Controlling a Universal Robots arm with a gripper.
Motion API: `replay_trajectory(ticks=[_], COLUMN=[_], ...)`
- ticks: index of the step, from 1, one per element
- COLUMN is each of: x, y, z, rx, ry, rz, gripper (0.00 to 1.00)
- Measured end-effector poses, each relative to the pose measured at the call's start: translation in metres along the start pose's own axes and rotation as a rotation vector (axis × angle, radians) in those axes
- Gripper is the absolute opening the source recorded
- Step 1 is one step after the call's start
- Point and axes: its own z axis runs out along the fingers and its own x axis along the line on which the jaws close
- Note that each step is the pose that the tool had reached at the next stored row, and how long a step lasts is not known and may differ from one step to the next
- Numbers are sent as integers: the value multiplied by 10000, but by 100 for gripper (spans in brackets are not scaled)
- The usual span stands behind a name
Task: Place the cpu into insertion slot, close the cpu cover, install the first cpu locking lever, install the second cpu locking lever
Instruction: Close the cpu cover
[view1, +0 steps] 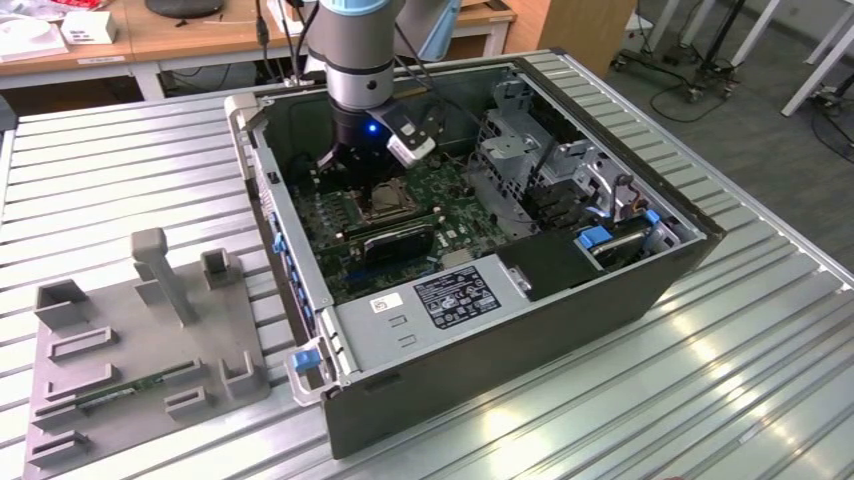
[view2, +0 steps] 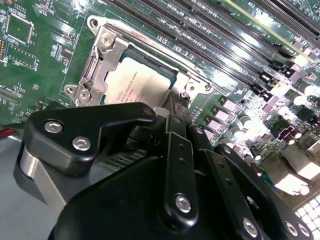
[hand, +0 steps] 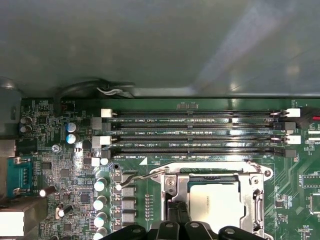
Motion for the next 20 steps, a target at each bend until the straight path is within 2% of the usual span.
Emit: replay_trajectory(ticks=[20], x=[0], y=[0], z=[14], rx=[-3], ry=[-2], rz=[0], gripper=[11])
